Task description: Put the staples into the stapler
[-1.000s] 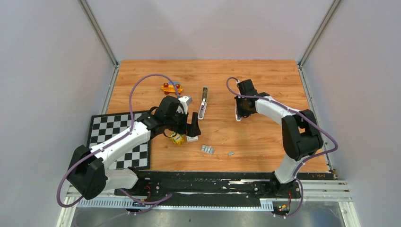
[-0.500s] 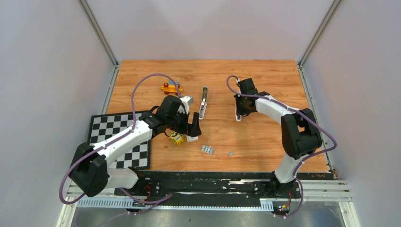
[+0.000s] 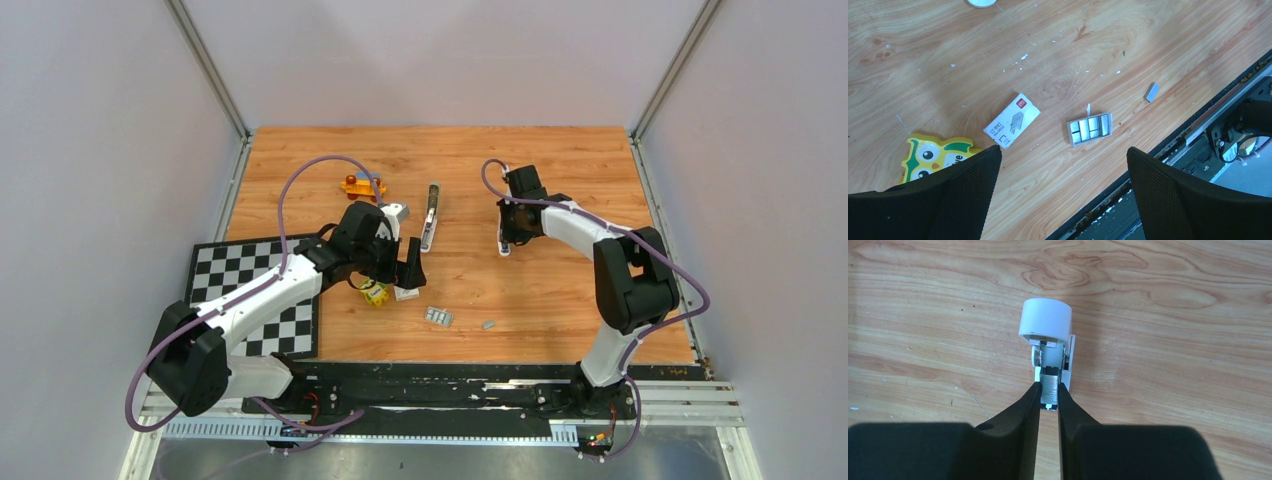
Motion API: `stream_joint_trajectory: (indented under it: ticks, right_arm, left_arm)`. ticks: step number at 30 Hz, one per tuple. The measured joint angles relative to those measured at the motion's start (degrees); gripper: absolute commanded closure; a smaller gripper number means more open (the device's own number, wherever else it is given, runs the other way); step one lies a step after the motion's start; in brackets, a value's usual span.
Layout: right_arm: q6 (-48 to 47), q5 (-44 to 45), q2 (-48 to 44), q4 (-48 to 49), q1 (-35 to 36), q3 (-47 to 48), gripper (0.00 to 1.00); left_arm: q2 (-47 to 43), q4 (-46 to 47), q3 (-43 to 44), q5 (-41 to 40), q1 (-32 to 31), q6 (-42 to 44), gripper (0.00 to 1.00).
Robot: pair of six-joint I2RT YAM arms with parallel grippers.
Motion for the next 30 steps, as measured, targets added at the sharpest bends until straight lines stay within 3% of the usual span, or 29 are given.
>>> stream_joint_trajectory:
  ticks: [30]
  right_arm:
    - [0.6, -0.8, 0.8, 1.1, -0.5, 0.0, 0.82]
  left_arm:
    - [0.3, 0.0, 0.0, 0.0, 0.0, 0.0, 0.03]
